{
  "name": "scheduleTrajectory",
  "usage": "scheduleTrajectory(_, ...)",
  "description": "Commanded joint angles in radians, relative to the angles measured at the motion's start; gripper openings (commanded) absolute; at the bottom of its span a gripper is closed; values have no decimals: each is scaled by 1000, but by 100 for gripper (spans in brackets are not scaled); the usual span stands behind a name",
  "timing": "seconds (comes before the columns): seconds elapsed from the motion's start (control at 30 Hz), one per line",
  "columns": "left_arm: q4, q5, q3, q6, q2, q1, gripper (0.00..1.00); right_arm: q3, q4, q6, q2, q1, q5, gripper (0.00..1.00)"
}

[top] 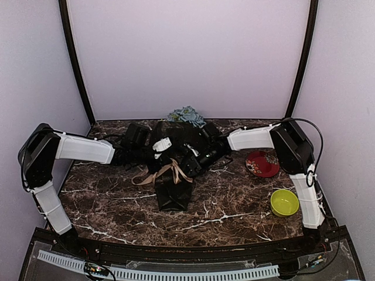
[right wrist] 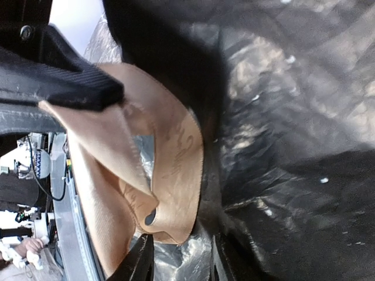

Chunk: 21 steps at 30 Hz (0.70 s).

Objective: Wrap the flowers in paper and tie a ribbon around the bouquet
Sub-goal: Cross the ribbon over the folded bouquet.

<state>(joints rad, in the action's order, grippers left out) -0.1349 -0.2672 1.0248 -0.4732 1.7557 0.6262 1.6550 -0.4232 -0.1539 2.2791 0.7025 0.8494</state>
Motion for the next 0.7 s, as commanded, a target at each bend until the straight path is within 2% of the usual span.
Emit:
scheduleTrajectory(0.0, -9, -8, 4, 18, 9, -5, 0, 25, 72, -73, -48, -18, -55, 34)
scheduleTrajectory(0.13, -2, -7, 13, 24, 18, -5, 0, 42, 123, -138, -46, -31, -105, 35)
scheduleTrajectory(0.4, 5, -1, 15, 42, 34, -5, 0, 27, 157, -223, -100, -55, -314, 37)
scheduleTrajectory(0.57, 3, -3, 15, 52, 42, -5, 0, 4, 166, -228, -129, -55, -343, 37)
scheduleTrajectory(0.67, 3, 0, 20, 62, 48, -5, 0, -23, 168, -215, -165, -51, -364, 33)
